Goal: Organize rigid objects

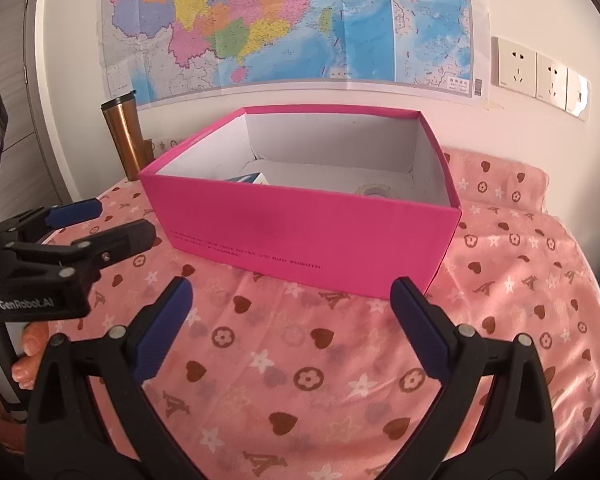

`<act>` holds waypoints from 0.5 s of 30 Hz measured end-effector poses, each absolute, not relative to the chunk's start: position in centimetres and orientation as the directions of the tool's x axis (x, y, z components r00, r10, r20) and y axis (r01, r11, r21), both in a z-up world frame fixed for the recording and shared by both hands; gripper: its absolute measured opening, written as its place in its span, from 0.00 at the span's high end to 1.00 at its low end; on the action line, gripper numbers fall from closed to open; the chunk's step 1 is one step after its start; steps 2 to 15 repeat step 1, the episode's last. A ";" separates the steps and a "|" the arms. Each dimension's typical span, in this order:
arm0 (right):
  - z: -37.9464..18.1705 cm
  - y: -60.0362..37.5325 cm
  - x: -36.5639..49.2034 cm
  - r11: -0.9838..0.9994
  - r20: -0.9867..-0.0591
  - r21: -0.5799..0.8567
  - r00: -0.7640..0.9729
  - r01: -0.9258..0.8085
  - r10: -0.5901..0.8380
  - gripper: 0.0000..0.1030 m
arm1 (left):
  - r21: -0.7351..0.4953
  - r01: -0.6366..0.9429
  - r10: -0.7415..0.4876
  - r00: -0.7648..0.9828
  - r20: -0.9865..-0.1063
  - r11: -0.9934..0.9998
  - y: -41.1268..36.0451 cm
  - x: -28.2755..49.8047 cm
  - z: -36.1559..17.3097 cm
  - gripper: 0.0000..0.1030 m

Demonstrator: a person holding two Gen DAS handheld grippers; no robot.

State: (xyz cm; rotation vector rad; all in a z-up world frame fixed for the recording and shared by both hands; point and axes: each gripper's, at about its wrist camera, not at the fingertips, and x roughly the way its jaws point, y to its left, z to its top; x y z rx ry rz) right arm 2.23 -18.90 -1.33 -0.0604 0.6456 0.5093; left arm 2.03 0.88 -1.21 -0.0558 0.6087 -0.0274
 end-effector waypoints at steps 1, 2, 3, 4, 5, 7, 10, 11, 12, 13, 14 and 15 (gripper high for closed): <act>-1.4 -19.2 2.3 0.877 -0.592 0.106 0.679 -0.470 0.435 0.03 | -0.069 0.007 -0.046 0.812 -0.582 0.998 1.1 2.1 -1.5 0.00; -1.4 -19.2 2.3 0.877 -0.592 0.106 0.679 -0.470 0.435 0.03 | -0.069 0.007 -0.046 0.812 -0.582 0.998 1.1 2.1 -1.5 0.00; -1.4 -19.2 2.3 0.877 -0.592 0.106 0.679 -0.470 0.435 0.03 | -0.069 0.007 -0.046 0.812 -0.582 0.998 1.1 2.1 -1.5 0.00; -1.4 -19.2 2.3 0.877 -0.592 0.106 0.679 -0.470 0.435 0.03 | -0.069 0.007 -0.046 0.812 -0.582 0.998 1.1 2.1 -1.5 0.00; -1.4 -19.2 2.3 0.877 -0.592 0.106 0.679 -0.470 0.435 0.03 | -0.069 0.007 -0.046 0.812 -0.582 0.998 1.1 2.1 -1.5 0.00; -1.4 -19.2 2.3 0.877 -0.592 0.106 0.679 -0.470 0.435 0.03 | -0.069 0.007 -0.046 0.812 -0.582 0.998 1.1 2.1 -1.5 0.00; -1.4 -19.2 2.3 0.877 -0.592 0.106 0.679 -0.470 0.435 0.03 | -0.069 0.007 -0.046 0.812 -0.582 0.998 1.1 2.1 -1.5 0.00; -1.4 -19.2 2.3 0.877 -0.592 0.106 0.679 -0.470 0.435 0.03 | -0.069 0.007 -0.046 0.812 -0.582 0.998 1.1 2.1 -1.5 0.00; -1.4 -19.2 2.3 0.877 -0.592 0.106 0.679 -0.470 0.435 0.03 | -0.069 0.007 -0.046 0.812 -0.582 0.998 1.1 2.1 -1.5 0.00; -1.4 -19.2 2.3 0.877 -0.592 0.106 0.679 -0.470 0.435 0.03 | -0.069 0.007 -0.046 0.812 -0.582 0.998 1.1 2.1 -1.5 0.00; -1.4 -19.2 2.3 0.877 -0.592 0.106 0.679 -0.470 0.435 0.03 | -0.069 0.007 -0.046 0.812 -0.582 0.998 1.1 2.1 -1.5 0.00; -1.4 -19.2 2.3 0.877 -0.592 0.106 0.679 -0.470 0.435 0.03 | -0.069 0.007 -0.046 0.812 -0.582 0.998 1.1 2.1 -1.5 0.00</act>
